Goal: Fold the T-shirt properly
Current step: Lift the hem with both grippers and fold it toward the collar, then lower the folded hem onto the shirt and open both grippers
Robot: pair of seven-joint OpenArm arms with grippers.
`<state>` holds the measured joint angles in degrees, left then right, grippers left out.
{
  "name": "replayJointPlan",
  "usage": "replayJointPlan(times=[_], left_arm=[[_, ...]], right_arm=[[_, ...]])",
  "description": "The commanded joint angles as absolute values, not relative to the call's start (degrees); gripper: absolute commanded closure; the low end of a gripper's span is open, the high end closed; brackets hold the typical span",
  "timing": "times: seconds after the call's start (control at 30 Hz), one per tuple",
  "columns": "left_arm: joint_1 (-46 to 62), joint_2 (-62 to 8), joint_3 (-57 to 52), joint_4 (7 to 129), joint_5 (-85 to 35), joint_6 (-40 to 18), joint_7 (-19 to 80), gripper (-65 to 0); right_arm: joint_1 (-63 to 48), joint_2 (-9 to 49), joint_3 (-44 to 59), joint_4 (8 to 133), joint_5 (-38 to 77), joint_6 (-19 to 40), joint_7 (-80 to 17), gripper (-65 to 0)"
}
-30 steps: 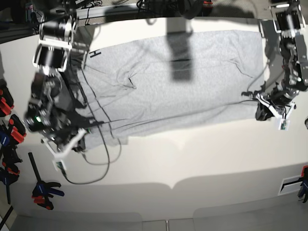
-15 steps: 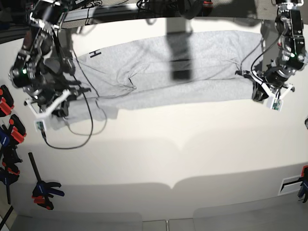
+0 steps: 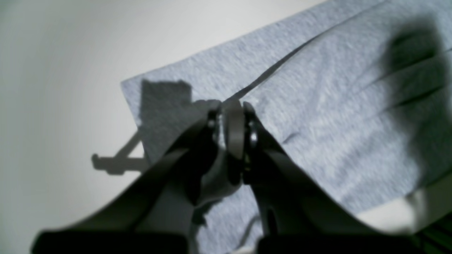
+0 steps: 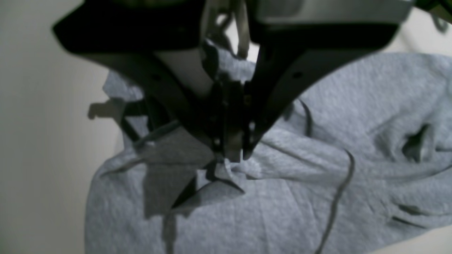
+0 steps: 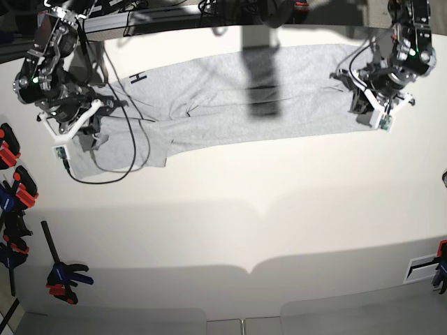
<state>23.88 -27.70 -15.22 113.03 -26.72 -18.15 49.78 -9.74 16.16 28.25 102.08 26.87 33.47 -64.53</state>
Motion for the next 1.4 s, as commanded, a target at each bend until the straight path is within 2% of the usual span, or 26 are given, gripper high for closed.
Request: replayJointPlan(times=[0.0, 0.1, 0.37, 0.67, 1.37], left_arm=[[24.21, -28.40, -15.84, 114.50, -26.83, -17.93, 48.95, 0.0], [25.30, -28.42, -15.90, 115.63, -24.97, -17.89, 50.13, 0.0], [26.52, -28.45, -16.14, 116.14, -16.84, -11.00, 50.96, 0.0], [26.68, -28.42, -16.14, 116.14, -13.37, -10.39, 51.55, 0.0], [26.85, -28.42, -16.14, 116.14, -13.52, -9.80, 58.70, 0.0]], right_arm=[[-9.41, 16.99, 28.53, 103.28, 27.24, 33.91, -63.46, 0.0], [-9.39, 16.99, 28.53, 103.28, 27.03, 33.93, -63.48, 0.0], [-9.39, 17.02, 28.56, 103.28, 24.84, 33.87, -63.46, 0.0], [-9.37, 17.15, 28.80, 103.28, 24.01, 33.65, -63.46, 0.0], [-9.69, 17.15, 31.55, 103.28, 24.23, 33.41, -66.63, 0.0]])
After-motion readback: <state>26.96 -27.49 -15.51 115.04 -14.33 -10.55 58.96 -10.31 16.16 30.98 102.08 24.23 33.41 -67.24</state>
